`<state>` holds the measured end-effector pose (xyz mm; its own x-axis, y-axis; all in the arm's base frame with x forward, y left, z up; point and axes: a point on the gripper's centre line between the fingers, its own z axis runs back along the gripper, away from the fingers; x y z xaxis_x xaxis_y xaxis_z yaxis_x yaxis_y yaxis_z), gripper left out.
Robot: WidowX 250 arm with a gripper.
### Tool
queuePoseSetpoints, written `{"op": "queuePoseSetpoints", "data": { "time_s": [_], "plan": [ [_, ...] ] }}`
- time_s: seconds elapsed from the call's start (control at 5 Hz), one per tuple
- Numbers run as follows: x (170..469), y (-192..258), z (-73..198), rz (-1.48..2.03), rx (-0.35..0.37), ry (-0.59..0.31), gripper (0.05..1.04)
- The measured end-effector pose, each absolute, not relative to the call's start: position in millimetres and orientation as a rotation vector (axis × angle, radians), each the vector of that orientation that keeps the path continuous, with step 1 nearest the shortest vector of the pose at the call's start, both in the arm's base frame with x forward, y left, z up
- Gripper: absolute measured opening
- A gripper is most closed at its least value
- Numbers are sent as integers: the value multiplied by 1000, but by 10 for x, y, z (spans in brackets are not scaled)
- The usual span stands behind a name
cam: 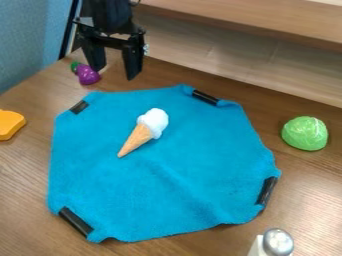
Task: Fold the cloth from bottom right to top left
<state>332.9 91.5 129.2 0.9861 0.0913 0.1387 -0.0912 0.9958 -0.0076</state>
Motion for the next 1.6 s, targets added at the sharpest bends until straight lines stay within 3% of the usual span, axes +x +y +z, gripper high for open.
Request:
{"op": "queuePoseSetpoints", "data": {
  "time_s": [0.2, 0.6, 1.2, 1.6],
  "plan": [
    [3322, 902, 1186, 94, -9, -108, 1000],
    [3424, 221, 1147, -28, -1, -102, 1000],
    [3313, -889, 1004, -120, -92, -124, 1000],
    [3240, -1388, 672, -152, -73, -85, 1000]
  ]
}}
